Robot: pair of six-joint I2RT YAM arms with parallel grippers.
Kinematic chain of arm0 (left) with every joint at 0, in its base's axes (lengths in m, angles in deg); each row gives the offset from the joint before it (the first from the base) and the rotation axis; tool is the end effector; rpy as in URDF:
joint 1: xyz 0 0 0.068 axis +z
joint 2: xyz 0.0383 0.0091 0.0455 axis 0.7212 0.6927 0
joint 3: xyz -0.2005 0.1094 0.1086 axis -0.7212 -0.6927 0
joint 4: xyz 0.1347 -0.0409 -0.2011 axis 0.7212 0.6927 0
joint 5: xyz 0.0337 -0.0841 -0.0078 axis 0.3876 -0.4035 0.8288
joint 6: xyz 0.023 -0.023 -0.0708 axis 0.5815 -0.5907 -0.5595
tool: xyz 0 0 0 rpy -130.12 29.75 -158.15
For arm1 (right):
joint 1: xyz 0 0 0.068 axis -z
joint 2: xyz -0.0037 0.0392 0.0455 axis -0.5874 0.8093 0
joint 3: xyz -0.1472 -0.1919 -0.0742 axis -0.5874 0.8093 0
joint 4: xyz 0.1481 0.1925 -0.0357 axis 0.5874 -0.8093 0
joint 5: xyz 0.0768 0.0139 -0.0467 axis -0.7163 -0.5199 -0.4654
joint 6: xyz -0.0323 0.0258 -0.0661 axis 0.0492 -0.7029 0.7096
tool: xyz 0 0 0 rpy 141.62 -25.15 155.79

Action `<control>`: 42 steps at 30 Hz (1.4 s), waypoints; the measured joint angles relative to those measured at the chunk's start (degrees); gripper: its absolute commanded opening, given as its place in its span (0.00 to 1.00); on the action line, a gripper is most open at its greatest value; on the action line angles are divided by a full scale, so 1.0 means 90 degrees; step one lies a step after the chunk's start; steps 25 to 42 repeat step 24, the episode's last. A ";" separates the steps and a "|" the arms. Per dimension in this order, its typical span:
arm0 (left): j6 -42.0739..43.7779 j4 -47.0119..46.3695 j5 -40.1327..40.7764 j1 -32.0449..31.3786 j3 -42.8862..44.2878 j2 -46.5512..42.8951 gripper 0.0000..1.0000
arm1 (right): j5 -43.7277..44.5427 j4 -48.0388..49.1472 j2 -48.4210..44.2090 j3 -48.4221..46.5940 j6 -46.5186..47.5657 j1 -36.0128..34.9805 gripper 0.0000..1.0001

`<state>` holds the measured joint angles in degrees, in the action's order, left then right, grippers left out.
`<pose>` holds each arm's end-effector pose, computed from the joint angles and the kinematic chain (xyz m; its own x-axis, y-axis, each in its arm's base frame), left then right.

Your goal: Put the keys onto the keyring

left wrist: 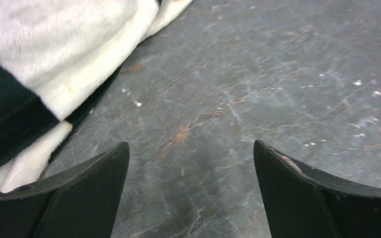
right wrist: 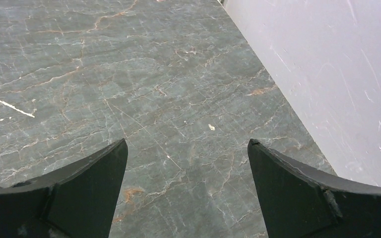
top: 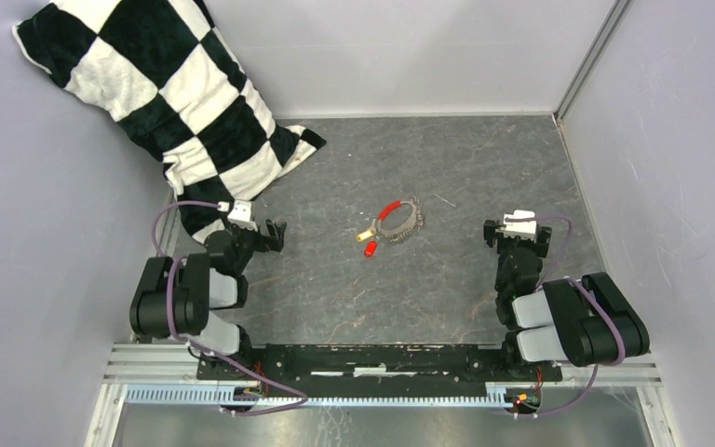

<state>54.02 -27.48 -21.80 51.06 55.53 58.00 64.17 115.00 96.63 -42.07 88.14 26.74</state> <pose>0.2462 -0.0031 0.1283 -0.1542 -0.0066 -0.9880 0.2776 0.9594 -0.0497 0.2144 0.0037 0.1377 -0.0838 -0.1652 -0.9827 0.3028 0.9353 -0.1831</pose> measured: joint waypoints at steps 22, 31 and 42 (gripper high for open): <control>0.0002 -0.0121 0.0646 -0.0168 0.0289 0.0469 1.00 | -0.0221 0.0029 0.0000 0.0000 -0.0051 0.0165 0.98; 0.0002 -0.0121 0.0658 -0.0168 0.0299 0.0469 1.00 | -0.0219 0.0029 0.0000 0.0000 -0.0051 0.0165 0.98; 0.0002 -0.0121 0.0658 -0.0168 0.0299 0.0469 1.00 | -0.0219 0.0029 0.0000 0.0000 -0.0051 0.0165 0.98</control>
